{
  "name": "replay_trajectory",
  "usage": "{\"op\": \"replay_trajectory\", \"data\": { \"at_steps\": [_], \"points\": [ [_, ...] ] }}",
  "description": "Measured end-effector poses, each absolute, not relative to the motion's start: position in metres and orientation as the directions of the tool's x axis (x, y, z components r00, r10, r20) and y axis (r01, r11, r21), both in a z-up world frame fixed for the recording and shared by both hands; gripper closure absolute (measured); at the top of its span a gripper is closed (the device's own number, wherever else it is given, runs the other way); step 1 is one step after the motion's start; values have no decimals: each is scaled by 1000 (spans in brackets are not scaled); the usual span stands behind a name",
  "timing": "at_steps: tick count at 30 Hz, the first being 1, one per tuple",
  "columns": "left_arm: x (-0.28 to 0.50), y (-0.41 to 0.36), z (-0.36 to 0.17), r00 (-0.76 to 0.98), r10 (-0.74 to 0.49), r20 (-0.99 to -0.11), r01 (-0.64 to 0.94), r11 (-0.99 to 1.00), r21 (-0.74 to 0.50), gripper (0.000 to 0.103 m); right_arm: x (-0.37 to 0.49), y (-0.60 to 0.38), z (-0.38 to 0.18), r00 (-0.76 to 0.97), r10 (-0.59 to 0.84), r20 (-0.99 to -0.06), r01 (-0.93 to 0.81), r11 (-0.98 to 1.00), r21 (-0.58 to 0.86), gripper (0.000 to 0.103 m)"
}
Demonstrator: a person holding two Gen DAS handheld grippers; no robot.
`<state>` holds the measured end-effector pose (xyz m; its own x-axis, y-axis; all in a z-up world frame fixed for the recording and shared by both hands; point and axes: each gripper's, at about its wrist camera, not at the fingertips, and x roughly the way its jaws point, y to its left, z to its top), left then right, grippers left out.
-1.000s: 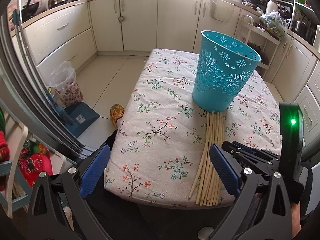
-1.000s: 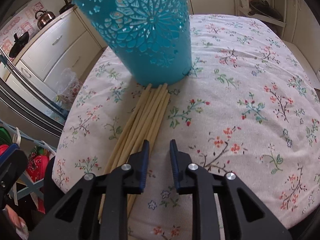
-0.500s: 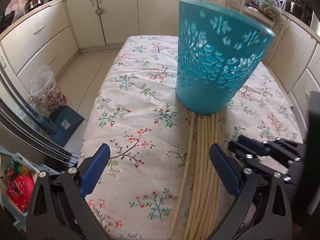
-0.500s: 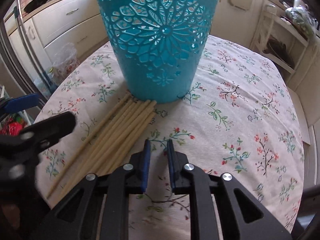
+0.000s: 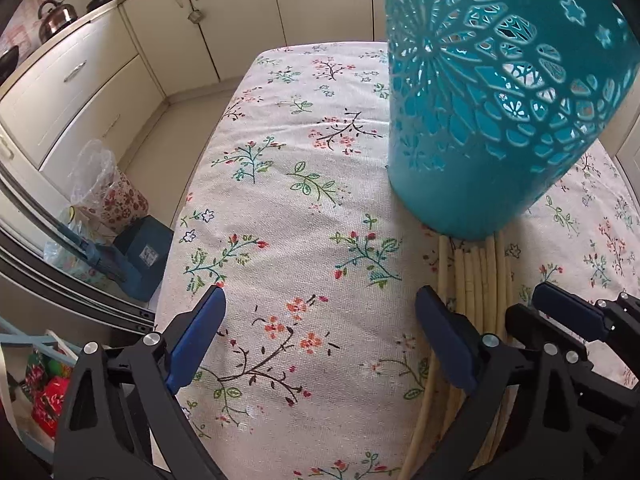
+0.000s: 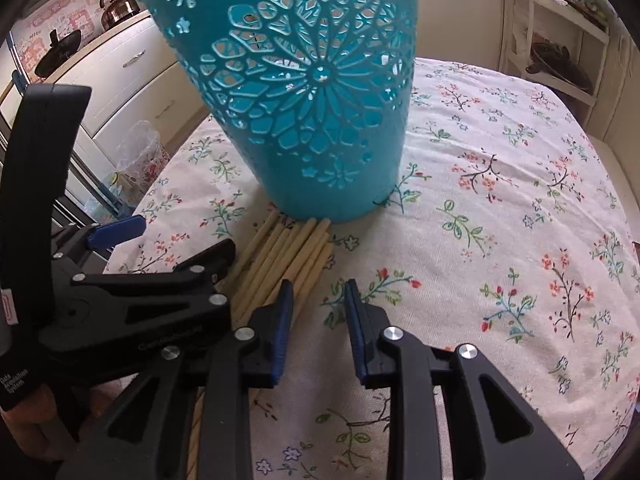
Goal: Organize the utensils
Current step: 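Move both grippers toward the wooden stick bundle beside the teal basket, then grasp one wooden stick with the left gripper while the right gripper grasps another stick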
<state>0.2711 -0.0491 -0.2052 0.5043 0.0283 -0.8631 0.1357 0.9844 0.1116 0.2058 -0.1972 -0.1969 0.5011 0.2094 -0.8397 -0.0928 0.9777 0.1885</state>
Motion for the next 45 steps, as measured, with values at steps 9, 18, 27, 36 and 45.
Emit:
{"op": "replay_trajectory", "data": {
  "at_steps": [9,18,27,36,45],
  "points": [
    [266,-56,-203,527,-8,-850,175,980,99,13,207,-203,-198,515,155,-843,-94,988,125,78],
    [269,-49,-206,522,-3,-853,182,977,107,14,213,-194,-197,515,191,-835,-116,981,154,78],
    [264,-25,-196,505,-88,-858,168,986,-3,15,217,-187,-196,517,196,-833,-147,979,138,76],
    [258,-19,-193,501,-103,-859,170,985,-18,15,210,-184,-189,510,131,-850,-265,964,-11,76],
    [266,-51,-208,482,-82,-873,229,973,35,15,201,-218,-186,468,270,-842,-162,962,219,76]
  ]
}}
